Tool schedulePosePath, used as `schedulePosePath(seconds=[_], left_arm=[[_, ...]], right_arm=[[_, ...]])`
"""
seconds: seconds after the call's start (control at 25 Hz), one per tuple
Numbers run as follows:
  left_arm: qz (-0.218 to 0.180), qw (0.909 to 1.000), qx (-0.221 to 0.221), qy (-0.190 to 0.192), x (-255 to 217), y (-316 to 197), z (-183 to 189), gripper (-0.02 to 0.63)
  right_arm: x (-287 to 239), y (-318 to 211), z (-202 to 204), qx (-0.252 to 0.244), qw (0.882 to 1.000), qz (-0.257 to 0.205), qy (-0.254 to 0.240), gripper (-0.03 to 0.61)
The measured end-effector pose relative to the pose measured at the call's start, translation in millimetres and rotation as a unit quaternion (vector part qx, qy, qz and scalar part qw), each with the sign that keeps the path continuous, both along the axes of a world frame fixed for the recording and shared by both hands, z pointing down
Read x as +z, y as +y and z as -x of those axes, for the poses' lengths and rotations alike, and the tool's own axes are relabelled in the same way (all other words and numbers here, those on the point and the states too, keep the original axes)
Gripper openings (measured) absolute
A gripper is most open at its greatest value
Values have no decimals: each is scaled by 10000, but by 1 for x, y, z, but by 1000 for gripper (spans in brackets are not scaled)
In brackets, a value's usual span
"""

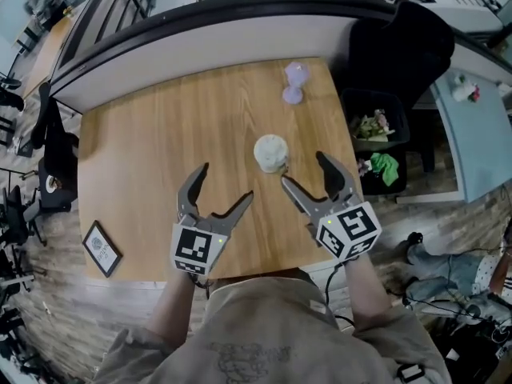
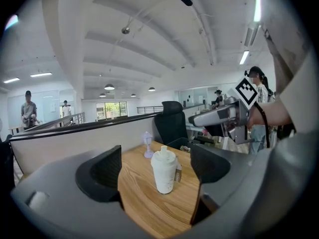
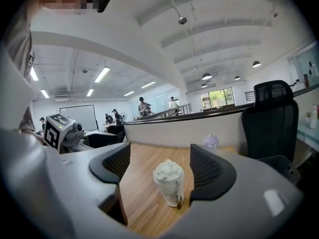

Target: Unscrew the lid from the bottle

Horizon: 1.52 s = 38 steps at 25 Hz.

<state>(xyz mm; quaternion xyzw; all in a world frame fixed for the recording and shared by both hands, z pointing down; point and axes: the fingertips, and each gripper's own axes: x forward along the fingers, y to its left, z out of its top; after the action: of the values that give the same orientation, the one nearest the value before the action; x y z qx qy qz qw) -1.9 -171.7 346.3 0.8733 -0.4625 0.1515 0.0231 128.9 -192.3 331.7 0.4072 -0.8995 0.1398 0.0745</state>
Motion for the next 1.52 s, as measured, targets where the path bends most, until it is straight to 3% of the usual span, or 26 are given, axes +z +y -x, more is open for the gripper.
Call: schedulePosePath(seconds=[0.16,0.36,0.6,0.76,1.04,1.32,1.52], left_arm=[[69,9991,415,-76,31,-17,-17,448],[441,9954,836,131,80,-41,-33,448],[698,9896,1242,207,130,-67,-45,448],[579,9868,1501,207,154,-78,-52,448],[477,9808,1881,202,196,-89,-72,445],[503,9731,2238,198,218,-94,-86,362],[437,9689,2420,293,218,-91,-88,344]], right_arm=[[16,-16,21,-126,9998,1,148,403],[42,-40,40,-341,9985,31,418,426],[78,-63,49,-604,9975,292,212,426],[95,-69,59,-740,9968,261,150,426],[108,-72,75,-874,9940,-255,614,426],[116,-76,77,-792,9904,-498,1017,425],[120,-79,74,-615,9907,-452,1127,425]])
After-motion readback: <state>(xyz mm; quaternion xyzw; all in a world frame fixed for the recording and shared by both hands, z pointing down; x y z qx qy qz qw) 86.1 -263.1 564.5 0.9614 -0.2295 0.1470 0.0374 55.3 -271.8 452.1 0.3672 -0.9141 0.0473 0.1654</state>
